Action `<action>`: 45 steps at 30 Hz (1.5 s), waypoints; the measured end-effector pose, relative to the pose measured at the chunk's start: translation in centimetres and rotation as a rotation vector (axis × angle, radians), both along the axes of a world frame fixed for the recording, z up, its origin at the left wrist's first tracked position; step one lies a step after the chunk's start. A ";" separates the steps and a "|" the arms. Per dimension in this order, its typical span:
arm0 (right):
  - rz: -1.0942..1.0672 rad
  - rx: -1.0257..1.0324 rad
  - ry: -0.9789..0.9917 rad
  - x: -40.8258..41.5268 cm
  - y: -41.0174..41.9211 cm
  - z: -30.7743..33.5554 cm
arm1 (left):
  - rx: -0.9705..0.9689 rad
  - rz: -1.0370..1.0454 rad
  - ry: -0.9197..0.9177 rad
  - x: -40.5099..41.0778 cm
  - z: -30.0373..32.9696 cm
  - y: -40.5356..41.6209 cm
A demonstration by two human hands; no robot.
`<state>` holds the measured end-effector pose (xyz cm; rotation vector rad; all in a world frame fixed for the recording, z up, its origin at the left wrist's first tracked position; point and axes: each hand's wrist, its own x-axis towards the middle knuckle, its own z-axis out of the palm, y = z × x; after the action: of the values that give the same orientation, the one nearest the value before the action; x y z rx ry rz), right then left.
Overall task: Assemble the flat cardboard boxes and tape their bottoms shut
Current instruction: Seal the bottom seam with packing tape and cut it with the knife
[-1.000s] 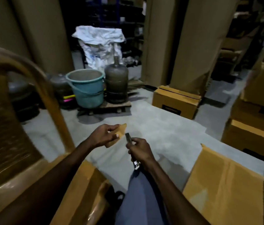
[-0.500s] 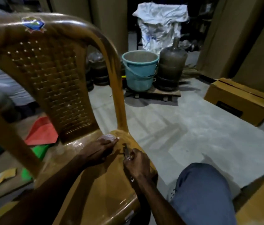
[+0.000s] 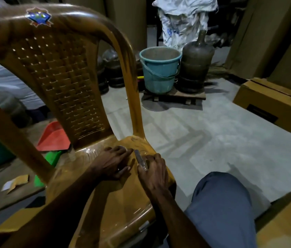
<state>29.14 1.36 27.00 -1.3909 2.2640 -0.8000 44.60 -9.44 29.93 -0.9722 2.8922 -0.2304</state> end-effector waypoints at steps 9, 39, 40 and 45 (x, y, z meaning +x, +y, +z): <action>-0.191 -0.303 -0.001 -10.8 3.1 7.5 | -0.070 -0.198 0.378 -13.3 6.4 2.7; -0.916 0.287 -0.068 -55.4 45.2 -11.1 | 0.750 -0.501 0.022 -67.8 -12.2 25.8; -0.918 0.273 -0.082 -55.7 45.2 -11.5 | 0.784 -0.469 0.026 -67.8 -12.6 26.0; -1.175 0.070 -0.244 -56.4 44.0 -12.7 | 0.881 -0.271 0.164 -68.1 -12.8 26.8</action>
<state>-27.24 45.34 14.33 0.2236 2.7238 -1.0763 -23.51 17.34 17.14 -0.4418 2.7389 1.0530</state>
